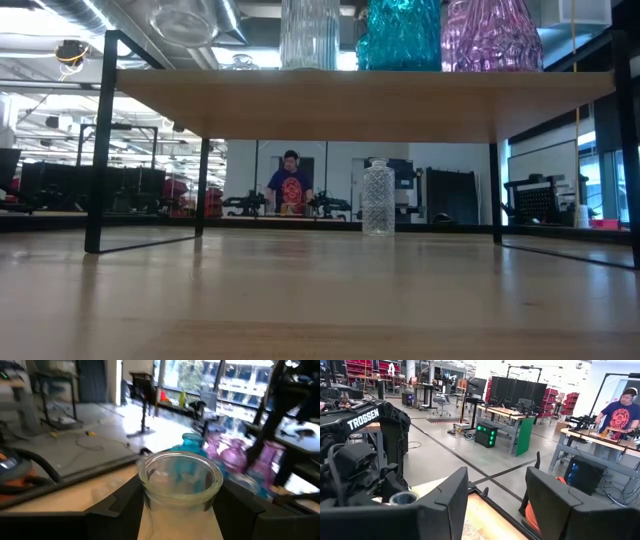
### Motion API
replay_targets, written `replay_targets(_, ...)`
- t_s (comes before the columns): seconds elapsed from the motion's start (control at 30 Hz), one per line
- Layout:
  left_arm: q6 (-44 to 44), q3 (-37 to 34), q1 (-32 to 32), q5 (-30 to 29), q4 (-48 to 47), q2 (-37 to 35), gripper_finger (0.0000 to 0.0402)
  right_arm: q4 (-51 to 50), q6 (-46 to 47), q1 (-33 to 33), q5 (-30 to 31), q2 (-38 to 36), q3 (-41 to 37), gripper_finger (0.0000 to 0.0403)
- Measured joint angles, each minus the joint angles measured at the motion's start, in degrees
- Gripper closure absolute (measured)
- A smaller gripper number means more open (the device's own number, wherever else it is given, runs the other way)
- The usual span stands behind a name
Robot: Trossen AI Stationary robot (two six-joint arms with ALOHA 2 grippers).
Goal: Sort vases onto shelf
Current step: Put the bottom transparent flower vase on the shelf
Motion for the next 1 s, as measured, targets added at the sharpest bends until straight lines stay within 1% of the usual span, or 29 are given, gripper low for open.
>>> replay_targets(0.07, 5.4, 0.0, -0.6, 2.7, 6.3, 0.0, 0.0211, 0.0, -0.1, -0.4, 0.0, 0.0, 0.0, 0.0226)
replay_targets(0.1, 10.5, 0.0, -0.9, 4.7, 11.2, 0.0, 0.0211, -0.1, -0.1, -0.5, -0.1, 0.0, 0.0, 0.0226)
replay_targets(0.17, 24.0, 0.0, -1.3, 9.7, 23.7, 0.0, 0.0211, -0.1, -0.3, -1.0, -0.7, 0.0, 0.0, 0.0226)
replay_targets(0.23, 39.9, 0.0, -1.3, 15.1, 38.0, 0.1, 0.0211, 0.0, -1.2, -1.3, -1.4, 0.0, 0.0, 0.0226)
replay_targets(0.27, 47.7, 0.0, -1.0, 16.6, 44.4, 0.1, 0.0211, -0.1, -1.4, -1.3, -1.5, 0.0, 0.0, 0.0226)
replay_targets(0.3, 53.8, 0.0, -0.6, 16.6, 49.3, 0.1, 0.0211, 0.0, -1.5, -1.3, -1.5, 0.0, 0.0, 0.0226)
replay_targets(0.33, 58.2, 0.0, -0.2, 15.2, 52.1, -0.4, 0.0211, -0.1, -1.5, -1.3, -1.5, 0.0, 0.0, 0.0226)
replay_targets(0.37, 61.0, 0.0, 0.2, 13.4, 52.4, -1.3, 0.0211, 0.0, -1.5, -1.3, -1.5, 0.0, 0.0, 0.0226)
replay_targets(0.4, 62.8, 0.0, 1.0, 12.3, 51.4, -2.6, 0.0211, 0.0, -1.5, -1.2, -1.5, 0.0, 0.0, 0.0226)
replay_targets(0.47, 63.9, 0.0, 2.9, 12.8, 48.8, -5.5, 0.0211, 0.0, -1.5, -1.1, -1.5, 0.0, 0.0, 0.0226)
replay_targets(0.6, 67.3, 0.0, 7.2, 19.0, 44.6, -9.4, 0.0211, -0.5, -1.4, -1.1, -1.5, 0.0, 0.0, 0.0226)
replay_targets(0.7, 64.1, -3.5, 9.9, 21.9, 43.0, -12.0, 0.0211, -1.3, -1.4, -1.1, -1.5, 0.0, 0.0, 0.0226)
replay_targets(0.77, 62.0, -8.1, 10.7, 23.4, 45.3, -13.4, 0.0211, -1.4, -1.4, -1.1, -1.5, 0.0, 0.0, 0.0226)
replay_targets(0.83, 61.0, -13.3, 10.8, 24.3, 49.9, -14.1, 0.0211, -1.5, -1.4, -1.1, -1.5, 0.0, 0.0, 0.0226)
replay_targets(0.93, 62.6, -18.9, 10.7, 24.3, 58.7, -15.2, 0.0211, -2.2, -1.3, -1.1, -1.6, 0.0, 0.0, 0.0226)
replay_targets(1.0, 63.9, -21.1, 10.7, 22.5, 63.4, -15.9, 0.0211, -2.7, -1.3, -1.1, -1.5, 0.0, 0.0, 0.0226)
